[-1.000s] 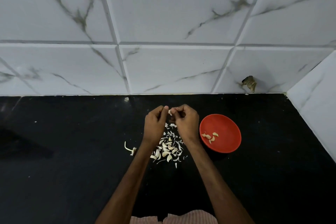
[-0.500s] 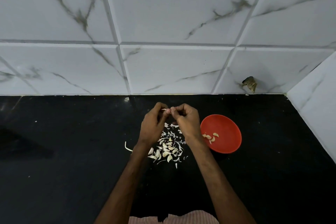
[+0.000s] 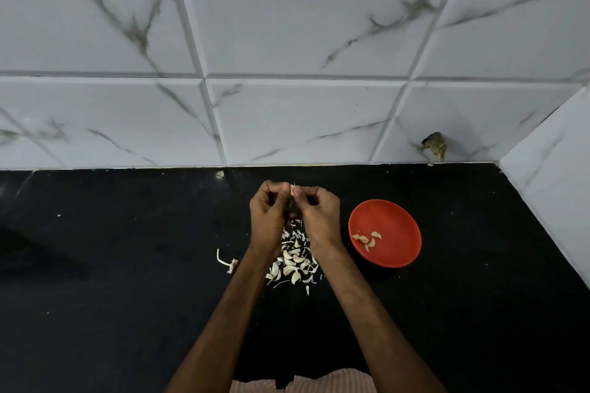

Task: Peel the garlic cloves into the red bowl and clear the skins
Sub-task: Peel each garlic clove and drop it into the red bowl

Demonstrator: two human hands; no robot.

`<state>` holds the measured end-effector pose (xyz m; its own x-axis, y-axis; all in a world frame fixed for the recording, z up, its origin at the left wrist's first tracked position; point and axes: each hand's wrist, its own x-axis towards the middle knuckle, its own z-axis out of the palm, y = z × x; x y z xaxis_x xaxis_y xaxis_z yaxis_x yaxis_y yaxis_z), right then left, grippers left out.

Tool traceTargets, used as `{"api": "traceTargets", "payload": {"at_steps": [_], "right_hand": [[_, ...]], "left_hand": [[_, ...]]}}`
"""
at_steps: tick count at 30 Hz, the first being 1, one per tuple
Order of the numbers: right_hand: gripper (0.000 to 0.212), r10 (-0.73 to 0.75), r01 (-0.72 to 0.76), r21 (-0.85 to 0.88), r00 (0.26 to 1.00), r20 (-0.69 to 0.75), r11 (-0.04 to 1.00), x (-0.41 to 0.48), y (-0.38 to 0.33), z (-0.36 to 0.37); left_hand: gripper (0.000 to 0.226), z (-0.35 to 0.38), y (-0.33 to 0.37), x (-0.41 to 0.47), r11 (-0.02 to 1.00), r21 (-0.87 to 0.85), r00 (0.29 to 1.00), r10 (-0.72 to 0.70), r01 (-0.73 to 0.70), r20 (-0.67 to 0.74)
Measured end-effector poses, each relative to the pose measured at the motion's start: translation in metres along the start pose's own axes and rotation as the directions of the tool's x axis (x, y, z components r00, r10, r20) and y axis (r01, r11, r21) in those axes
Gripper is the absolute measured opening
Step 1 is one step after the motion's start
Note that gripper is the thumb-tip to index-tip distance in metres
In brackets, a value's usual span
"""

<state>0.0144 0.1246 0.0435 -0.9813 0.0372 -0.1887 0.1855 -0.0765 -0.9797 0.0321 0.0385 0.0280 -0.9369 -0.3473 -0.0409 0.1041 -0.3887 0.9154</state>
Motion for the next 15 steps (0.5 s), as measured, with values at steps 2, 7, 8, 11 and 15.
{"api": "traceTargets", "payload": {"at_steps": [2,7,8,11,15], "right_hand": [[0.017,0.005,-0.005,0.053,1.0,-0.007,0.999,-0.004,0.002,0.006],[0.011,-0.184,0.18,-0.117,0.983,-0.024,0.977,-0.003,0.003,0.003],[0.011,-0.18,0.181,-0.109,0.984,0.013,0.977,-0.001,0.001,0.0],[0.011,-0.197,0.206,-0.095,0.976,0.098,0.974,0.005,-0.002,-0.008],[0.013,-0.244,0.267,-0.128,0.955,0.17,0.955,0.012,-0.004,-0.014]], "left_hand": [[0.02,0.002,0.002,-0.002,0.999,-0.035,1.0,0.005,-0.005,-0.009],[0.019,0.002,0.002,-0.002,0.979,-0.161,0.993,-0.121,0.122,0.014],[0.019,0.001,0.003,0.0,0.976,-0.178,0.992,-0.122,0.127,0.035],[0.019,0.002,0.007,0.002,0.97,-0.204,0.99,-0.124,0.134,0.061],[0.024,0.005,0.007,0.002,0.956,-0.184,0.974,-0.225,0.229,0.041]]}}
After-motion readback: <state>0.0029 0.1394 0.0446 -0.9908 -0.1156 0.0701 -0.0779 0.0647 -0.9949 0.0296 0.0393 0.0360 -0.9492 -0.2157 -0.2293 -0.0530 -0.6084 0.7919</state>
